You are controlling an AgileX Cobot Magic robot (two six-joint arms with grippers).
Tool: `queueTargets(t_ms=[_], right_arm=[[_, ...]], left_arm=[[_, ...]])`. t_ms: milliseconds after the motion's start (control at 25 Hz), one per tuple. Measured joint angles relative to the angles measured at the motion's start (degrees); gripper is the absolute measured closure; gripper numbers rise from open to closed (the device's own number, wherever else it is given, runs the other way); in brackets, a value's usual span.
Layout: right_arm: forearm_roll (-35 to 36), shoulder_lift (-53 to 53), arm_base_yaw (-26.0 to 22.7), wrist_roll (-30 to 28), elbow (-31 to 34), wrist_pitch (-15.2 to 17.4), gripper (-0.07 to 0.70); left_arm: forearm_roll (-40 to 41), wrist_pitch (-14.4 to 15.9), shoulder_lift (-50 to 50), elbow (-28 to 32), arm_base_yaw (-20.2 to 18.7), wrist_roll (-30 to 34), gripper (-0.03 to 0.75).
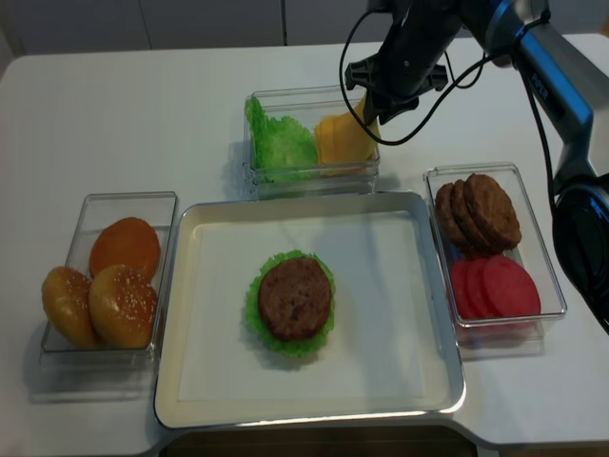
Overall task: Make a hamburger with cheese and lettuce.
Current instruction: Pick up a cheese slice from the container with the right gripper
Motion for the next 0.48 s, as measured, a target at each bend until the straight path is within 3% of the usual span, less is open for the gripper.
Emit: queueTargets(t_ms=[280, 480], right_arm=[[0.22, 0.0, 0.0, 0.0, 0.0, -0.14, 0.512], [0.47, 0.0, 0.0, 0.3, 0.0, -0.14, 0.531]], left_arm=[[0.0, 0.0, 0.0, 0.0, 0.0, 0.0, 0.373], [0.0, 0.0, 0.0, 0.0, 0.0, 0.0, 0.373]])
